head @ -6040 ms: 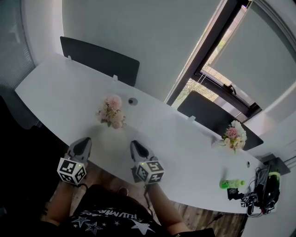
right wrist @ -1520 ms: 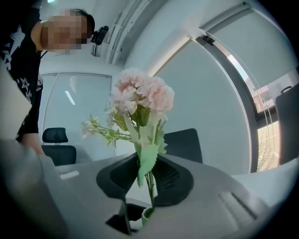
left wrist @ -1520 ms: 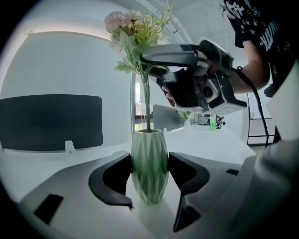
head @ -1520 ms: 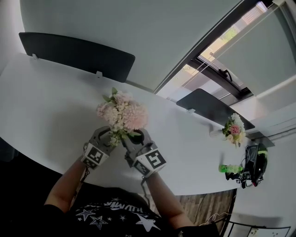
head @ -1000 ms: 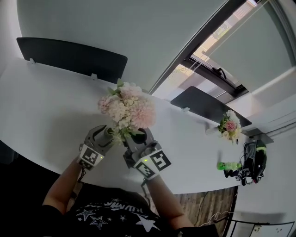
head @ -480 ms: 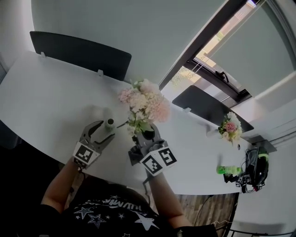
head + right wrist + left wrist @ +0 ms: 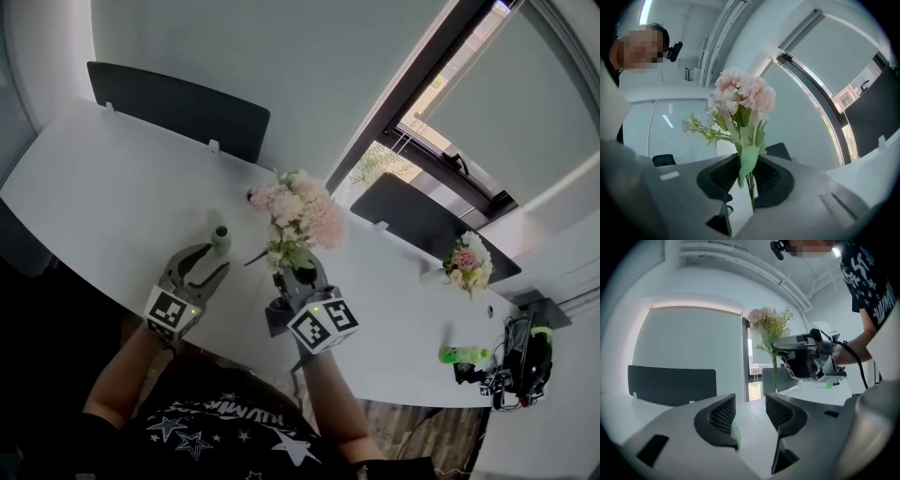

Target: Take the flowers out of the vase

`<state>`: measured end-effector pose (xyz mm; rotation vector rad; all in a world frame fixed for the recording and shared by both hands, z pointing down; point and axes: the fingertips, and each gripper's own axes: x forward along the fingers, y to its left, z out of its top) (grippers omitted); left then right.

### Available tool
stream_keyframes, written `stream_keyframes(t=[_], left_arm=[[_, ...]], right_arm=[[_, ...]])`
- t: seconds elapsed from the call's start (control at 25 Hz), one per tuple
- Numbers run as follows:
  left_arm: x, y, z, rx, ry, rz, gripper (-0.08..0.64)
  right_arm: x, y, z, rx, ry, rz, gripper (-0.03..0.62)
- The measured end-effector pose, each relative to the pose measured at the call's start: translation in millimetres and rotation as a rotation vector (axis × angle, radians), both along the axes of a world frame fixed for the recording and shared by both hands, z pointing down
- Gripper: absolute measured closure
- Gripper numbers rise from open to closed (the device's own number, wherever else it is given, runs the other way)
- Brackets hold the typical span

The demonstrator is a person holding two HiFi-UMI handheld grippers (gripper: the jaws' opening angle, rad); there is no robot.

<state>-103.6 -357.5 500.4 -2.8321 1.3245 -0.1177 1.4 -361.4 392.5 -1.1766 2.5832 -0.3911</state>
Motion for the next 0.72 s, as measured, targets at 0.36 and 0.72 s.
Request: stream_keyframes(t=[0.36,0.72], left_arm=[[26,43,-16,-0.024,-0.004,-0.092,0.524],[24,90,-23,-0.054,0.047,-0.237,0.548]], right_arm=[[38,29,23,-0.071,0.020,-0.044,0.511],[47,59,49,-0.123,0.052,-0.135,0.511]])
